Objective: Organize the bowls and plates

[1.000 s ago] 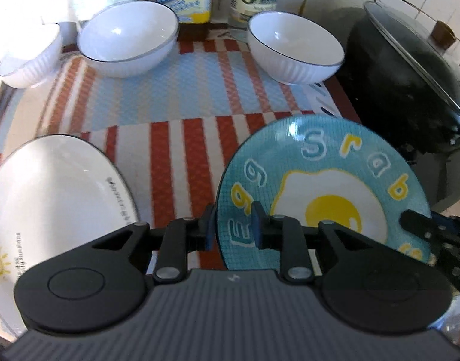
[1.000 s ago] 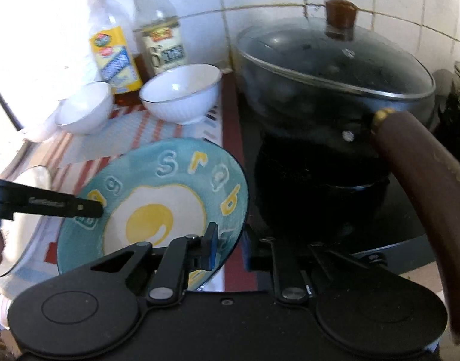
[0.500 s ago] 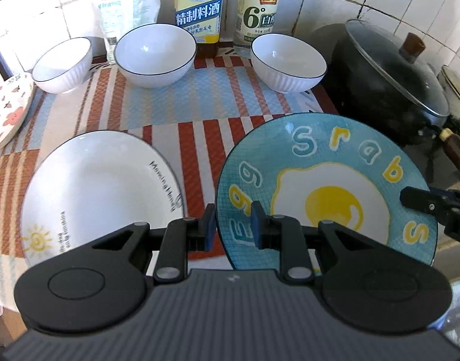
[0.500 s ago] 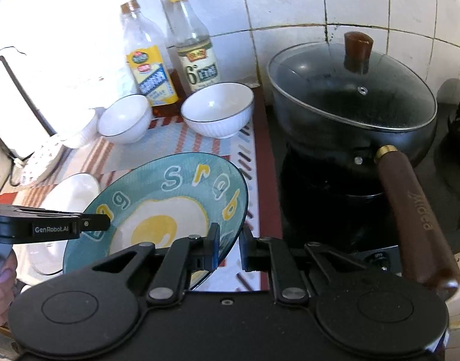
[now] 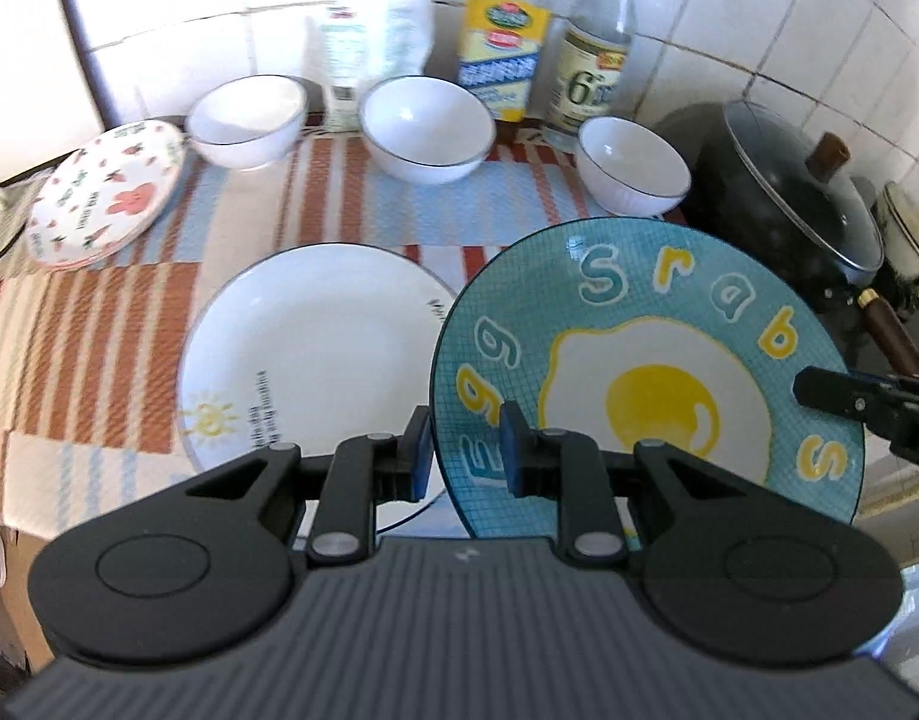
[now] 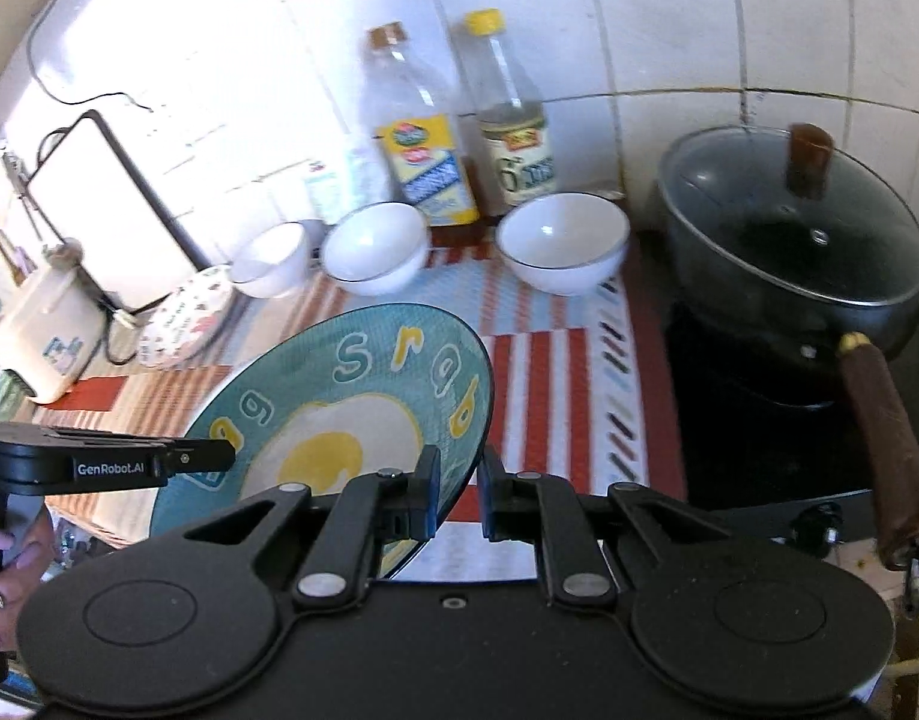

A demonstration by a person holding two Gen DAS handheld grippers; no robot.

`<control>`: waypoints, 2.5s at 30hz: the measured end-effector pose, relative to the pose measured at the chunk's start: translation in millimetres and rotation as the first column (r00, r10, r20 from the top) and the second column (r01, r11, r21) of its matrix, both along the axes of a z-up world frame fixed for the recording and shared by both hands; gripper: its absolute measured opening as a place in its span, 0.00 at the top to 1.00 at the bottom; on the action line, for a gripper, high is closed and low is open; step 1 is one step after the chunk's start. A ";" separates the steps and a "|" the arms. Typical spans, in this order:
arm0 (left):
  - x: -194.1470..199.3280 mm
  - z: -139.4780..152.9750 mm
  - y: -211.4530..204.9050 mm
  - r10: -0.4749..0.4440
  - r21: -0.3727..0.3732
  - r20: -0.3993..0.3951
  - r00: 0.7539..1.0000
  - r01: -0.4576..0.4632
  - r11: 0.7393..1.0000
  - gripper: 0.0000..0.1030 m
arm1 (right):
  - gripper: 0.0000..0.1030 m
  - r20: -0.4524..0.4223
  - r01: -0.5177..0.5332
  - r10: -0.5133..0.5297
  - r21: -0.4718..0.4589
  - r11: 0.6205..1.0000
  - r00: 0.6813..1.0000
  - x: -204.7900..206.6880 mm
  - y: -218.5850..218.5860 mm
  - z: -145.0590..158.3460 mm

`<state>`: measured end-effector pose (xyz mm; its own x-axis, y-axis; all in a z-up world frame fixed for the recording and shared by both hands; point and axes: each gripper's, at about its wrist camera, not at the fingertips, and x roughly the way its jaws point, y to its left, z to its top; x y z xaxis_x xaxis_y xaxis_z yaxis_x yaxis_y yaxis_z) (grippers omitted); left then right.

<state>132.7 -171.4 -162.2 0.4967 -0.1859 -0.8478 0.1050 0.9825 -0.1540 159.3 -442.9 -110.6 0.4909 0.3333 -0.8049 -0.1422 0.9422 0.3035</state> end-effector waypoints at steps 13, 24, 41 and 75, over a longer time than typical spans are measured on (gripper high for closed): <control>-18.2 16.2 63.7 0.122 0.013 0.009 0.992 -0.122 0.992 0.79 | 0.84 0.005 -0.130 0.130 0.022 0.991 0.992 6.5 62.9 11.5; -13.8 -4.6 96.3 0.125 0.032 -0.037 0.991 -0.124 0.992 0.79 | 0.84 -0.067 -0.118 0.122 0.059 0.991 0.990 13.8 97.0 -9.0; 32.2 -56.9 118.0 0.127 0.021 -0.105 0.986 -0.126 0.992 0.79 | 0.83 -0.214 -0.035 0.047 0.061 0.998 0.976 35.2 120.5 -69.8; 76.3 -86.8 130.2 0.117 0.109 -0.240 0.964 -0.093 0.990 0.80 | 0.82 -0.256 -0.138 0.128 -0.020 0.990 0.958 80.8 157.0 -111.1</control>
